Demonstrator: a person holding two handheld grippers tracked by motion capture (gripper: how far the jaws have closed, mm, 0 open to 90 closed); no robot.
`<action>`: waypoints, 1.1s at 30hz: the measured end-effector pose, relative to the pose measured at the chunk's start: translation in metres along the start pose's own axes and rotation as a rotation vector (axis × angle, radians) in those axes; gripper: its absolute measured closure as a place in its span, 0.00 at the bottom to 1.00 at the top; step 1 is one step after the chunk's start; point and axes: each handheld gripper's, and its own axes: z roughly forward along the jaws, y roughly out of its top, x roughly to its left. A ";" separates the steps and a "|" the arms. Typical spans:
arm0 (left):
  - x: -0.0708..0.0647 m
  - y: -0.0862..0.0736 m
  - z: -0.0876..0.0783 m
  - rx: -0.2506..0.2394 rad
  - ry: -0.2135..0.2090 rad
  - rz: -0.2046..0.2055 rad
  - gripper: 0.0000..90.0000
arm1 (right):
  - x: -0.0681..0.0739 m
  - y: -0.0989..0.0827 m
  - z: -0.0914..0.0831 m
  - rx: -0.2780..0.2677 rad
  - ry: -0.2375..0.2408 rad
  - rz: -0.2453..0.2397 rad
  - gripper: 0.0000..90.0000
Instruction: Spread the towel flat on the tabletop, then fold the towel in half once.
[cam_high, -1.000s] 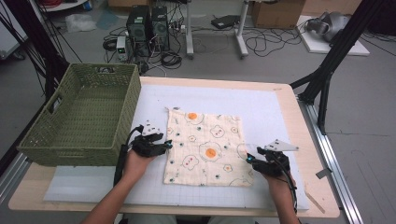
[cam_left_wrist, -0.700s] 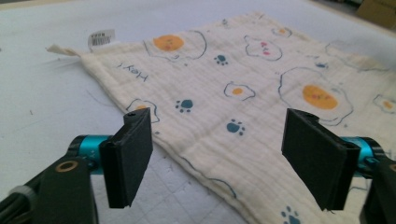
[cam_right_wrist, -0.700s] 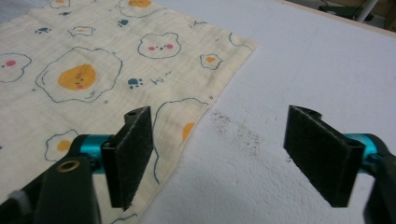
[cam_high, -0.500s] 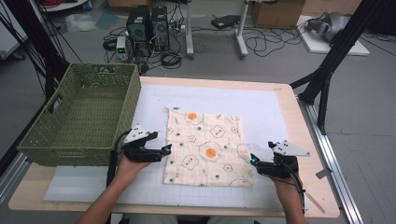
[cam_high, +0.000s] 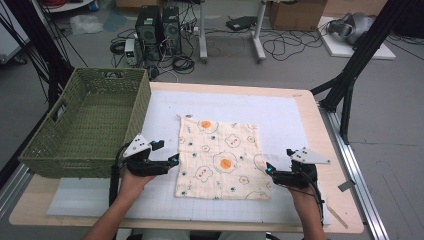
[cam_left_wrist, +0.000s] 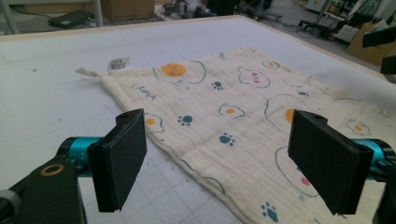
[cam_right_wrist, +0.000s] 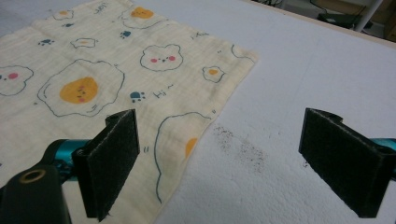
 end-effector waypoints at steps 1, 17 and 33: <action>-0.001 0.000 0.000 -0.001 0.000 0.003 0.22 | 0.000 0.000 0.000 0.000 -0.002 -0.001 0.13; -0.004 -0.002 0.010 0.040 0.010 0.012 0.22 | 0.000 -0.002 -0.003 -0.001 -0.005 0.005 0.13; 0.009 0.007 0.013 0.012 0.019 -0.067 0.22 | -0.004 -0.006 -0.002 0.008 0.026 0.031 0.13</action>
